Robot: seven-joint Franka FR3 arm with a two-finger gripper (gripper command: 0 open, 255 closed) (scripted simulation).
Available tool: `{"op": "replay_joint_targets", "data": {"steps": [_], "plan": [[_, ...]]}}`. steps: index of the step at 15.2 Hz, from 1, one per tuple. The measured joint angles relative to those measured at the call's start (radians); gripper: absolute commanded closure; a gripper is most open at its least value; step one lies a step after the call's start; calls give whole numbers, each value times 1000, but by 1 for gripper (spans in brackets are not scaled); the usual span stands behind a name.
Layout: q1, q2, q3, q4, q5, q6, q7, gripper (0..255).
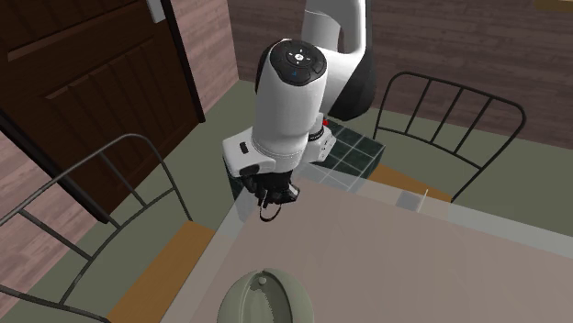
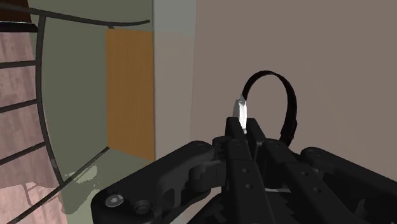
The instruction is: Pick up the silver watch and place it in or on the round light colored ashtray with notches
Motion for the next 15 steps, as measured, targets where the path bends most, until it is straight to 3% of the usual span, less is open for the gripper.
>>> {"op": "replay_joint_targets", "data": {"steps": [8,15], "plan": [[16,329,52,379,-122,-96,109,255],[111,641,54,807,-234,-253,166,255]]}}
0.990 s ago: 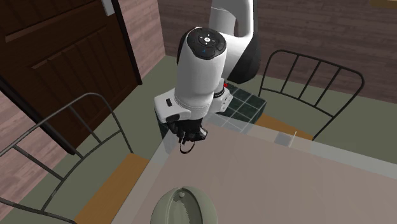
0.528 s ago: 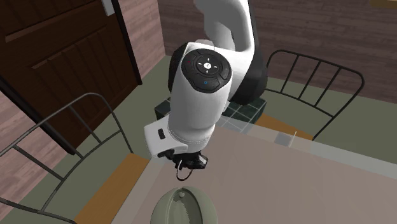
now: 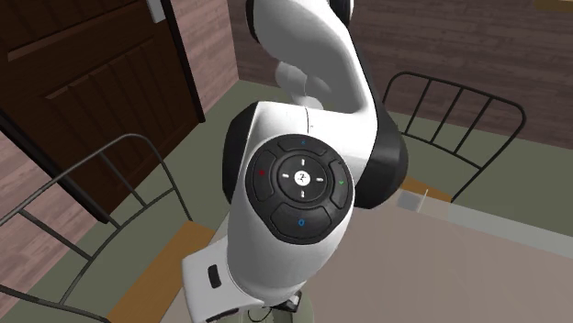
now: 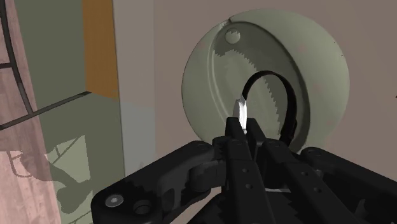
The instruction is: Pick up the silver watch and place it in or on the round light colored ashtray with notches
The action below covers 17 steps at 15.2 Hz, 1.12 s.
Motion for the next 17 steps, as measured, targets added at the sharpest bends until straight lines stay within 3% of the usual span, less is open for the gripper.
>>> {"op": "replay_joint_targets", "data": {"steps": [17], "plan": [[4,77,-17,-108,-43,171,56,255]]}}
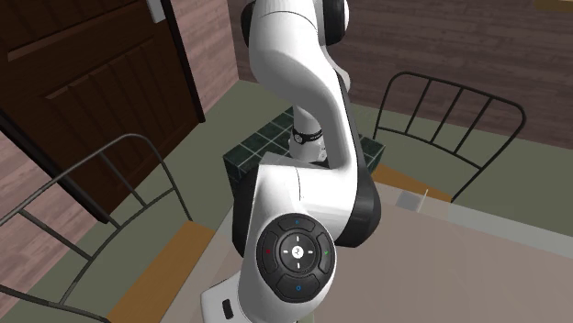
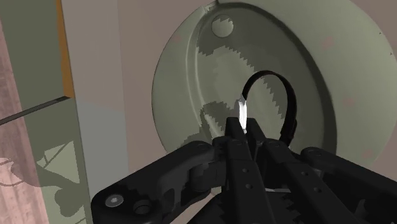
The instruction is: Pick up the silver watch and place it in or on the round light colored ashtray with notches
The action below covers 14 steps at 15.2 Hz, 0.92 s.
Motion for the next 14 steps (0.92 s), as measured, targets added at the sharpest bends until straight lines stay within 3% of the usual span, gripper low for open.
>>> {"op": "replay_joint_targets", "data": {"steps": [7,8,14], "plan": [[0,3,-1,-7,-2,10,3,255],[0,3,-1,-7,-2,10,3,0],[0,3,-1,-7,-2,10,3,0]]}}
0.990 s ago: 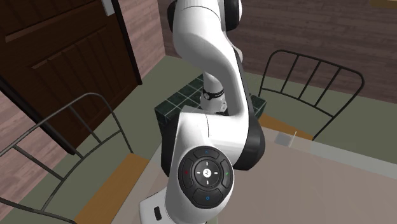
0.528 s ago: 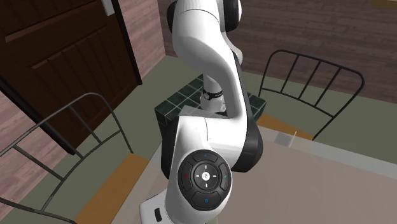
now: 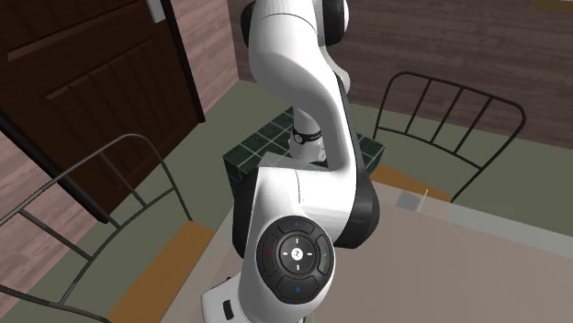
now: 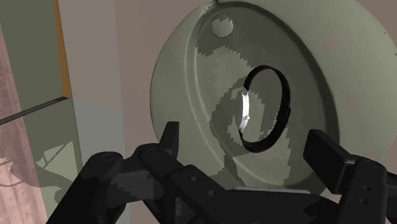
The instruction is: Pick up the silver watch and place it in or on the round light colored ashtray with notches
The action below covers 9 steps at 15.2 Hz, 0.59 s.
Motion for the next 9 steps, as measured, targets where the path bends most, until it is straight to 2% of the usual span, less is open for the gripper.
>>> {"op": "replay_joint_targets", "data": {"steps": [5,9], "plan": [[17,-17,11,82,16,-96,-12,0],[17,-22,13,91,19,-111,-16,0]]}}
